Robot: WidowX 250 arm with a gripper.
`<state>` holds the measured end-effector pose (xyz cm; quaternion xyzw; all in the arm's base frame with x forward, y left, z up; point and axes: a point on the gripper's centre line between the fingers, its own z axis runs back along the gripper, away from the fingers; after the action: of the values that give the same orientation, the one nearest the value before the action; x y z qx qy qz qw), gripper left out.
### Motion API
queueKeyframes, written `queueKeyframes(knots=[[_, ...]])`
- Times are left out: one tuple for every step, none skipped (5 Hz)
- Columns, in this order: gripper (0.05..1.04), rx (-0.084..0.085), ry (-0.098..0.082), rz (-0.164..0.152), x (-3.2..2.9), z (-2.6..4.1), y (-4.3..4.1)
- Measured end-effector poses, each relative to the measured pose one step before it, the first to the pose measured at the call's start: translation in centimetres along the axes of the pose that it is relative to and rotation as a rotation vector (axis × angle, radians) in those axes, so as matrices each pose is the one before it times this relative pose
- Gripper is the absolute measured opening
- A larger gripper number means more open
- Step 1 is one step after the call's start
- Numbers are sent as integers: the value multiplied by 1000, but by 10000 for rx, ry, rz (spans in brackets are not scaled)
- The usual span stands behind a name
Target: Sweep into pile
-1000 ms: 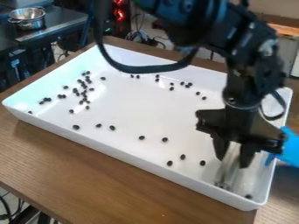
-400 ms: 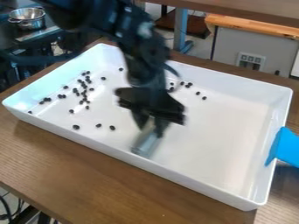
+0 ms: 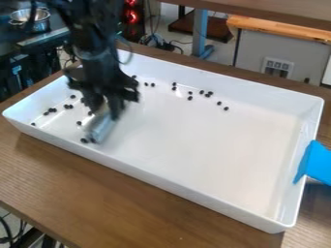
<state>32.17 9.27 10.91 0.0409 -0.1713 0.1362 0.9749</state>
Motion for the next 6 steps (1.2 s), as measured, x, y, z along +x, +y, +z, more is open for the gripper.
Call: queueKeyframes(knots=[[360, 295, -7, 548, 1735, 824, 3372], [360, 317, -12, 305, 963, 591, 3478], [360, -1281, 745, -309, -966, 1410, -3102], [359, -1160, 315, -495, 931, 2517, -4529], [360, 110, -40, -967, -171, -950, -5325], [360, 151, -87, -538, 106, -2435, -5241]])
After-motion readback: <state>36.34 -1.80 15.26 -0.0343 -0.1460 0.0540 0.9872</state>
